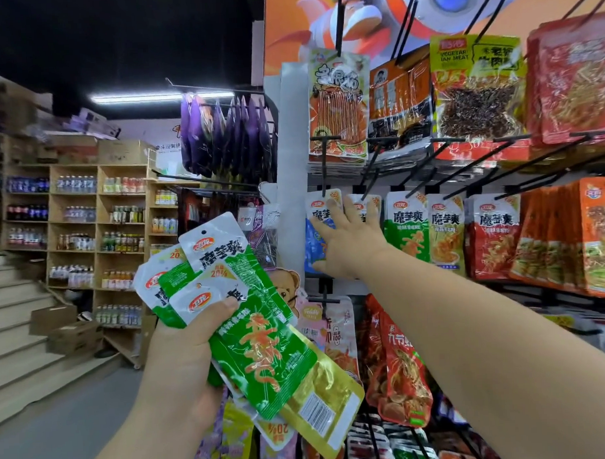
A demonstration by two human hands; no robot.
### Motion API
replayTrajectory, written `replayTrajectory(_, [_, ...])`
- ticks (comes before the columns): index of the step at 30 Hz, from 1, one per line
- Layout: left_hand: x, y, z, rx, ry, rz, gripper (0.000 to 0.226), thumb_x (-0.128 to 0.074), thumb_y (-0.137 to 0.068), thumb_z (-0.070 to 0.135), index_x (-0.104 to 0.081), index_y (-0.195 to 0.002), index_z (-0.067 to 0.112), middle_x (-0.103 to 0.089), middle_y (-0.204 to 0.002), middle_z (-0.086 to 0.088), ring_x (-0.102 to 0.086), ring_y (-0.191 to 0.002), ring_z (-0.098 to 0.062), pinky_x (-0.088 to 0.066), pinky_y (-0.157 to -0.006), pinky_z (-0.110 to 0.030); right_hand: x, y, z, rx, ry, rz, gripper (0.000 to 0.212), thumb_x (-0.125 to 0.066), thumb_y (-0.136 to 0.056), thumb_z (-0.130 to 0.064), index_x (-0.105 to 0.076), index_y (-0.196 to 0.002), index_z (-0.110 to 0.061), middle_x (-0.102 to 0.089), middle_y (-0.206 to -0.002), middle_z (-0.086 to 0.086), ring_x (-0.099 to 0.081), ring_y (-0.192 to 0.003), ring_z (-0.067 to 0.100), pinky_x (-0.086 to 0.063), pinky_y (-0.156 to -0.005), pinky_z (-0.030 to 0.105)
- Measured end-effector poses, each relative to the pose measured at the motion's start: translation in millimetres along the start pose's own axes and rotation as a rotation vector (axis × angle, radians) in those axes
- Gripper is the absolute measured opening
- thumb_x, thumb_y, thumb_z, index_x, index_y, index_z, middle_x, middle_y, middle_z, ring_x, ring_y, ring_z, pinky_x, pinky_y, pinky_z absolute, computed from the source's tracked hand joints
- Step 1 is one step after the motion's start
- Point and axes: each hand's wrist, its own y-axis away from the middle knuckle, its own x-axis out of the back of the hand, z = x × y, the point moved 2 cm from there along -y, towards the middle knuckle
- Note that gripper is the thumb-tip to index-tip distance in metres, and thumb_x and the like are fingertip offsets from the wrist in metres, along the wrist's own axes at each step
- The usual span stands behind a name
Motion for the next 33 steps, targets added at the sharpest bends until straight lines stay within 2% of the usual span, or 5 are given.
replayTrajectory(5, [3,18,7,-0.036,0.011,-0.002,0.019,-0.077,-0.086,0.01,-0.076,-0.103,0.017,-0.078,-0.11,-0.018,-0.074,-0.104,-0.043,-0.057,-0.093,-0.066,30,20,-1,-0.015,-0.371,0.171,0.061,-0.045,-0.104,-0.054,-0.037,-0.157,-0.026,-0.031,-0.164,0.011,-0.027,-0.152,0.035,-0.031,-0.118,0.053])
replayTrajectory(11, [10,64,9,-0.027,-0.014,-0.062,0.033,-0.07,-0.083,0.005,-0.072,-0.114,0.017,-0.079,-0.11,-0.011,-0.078,-0.095,-0.035,-0.064,-0.077,-0.051,53,160,-30,0.038,-1.286,0.437,0.015,-0.068,-0.097,-0.036,-0.073,-0.091,-0.023,-0.068,-0.075,-0.004,-0.063,-0.068,0.012,-0.053,-0.061,0.029])
replayTrajectory(19, [74,140,-69,0.324,-0.211,-0.088,0.048,-0.074,-0.069,0.007,-0.072,-0.117,0.008,-0.078,-0.11,-0.02,-0.076,-0.093,-0.041,-0.064,-0.075,-0.051,-82,285,-111,-0.031,-1.445,-0.131,0.074,-0.059,-0.081,-0.08,-0.047,-0.144,-0.043,-0.052,-0.137,-0.021,-0.058,-0.119,0.006,-0.05,-0.094,0.027])
replayTrajectory(28, [142,253,-167,0.852,-0.439,0.028,0.037,-0.078,-0.076,-0.007,-0.073,-0.113,-0.005,-0.077,-0.103,-0.026,-0.075,-0.088,-0.037,-0.06,-0.091,-0.056,-179,419,-146,-0.267,-1.61,-0.616,0.071,-0.09,-0.072,-0.046,-0.043,-0.124,-0.053,-0.047,-0.116,-0.046,-0.042,-0.095,-0.039,-0.044,-0.077,0.002])
replayTrajectory(33, [141,295,-189,0.945,-0.387,0.033,0.047,-0.085,-0.073,0.012,-0.074,-0.118,0.011,-0.078,-0.112,-0.016,-0.074,-0.107,-0.039,-0.053,-0.103,-0.061,-205,461,-136,-0.311,-1.639,-0.754,0.098,-0.088,-0.063,-0.07,-0.042,-0.148,-0.053,-0.051,-0.148,-0.024,-0.048,-0.138,0.008,-0.048,-0.11,0.048])
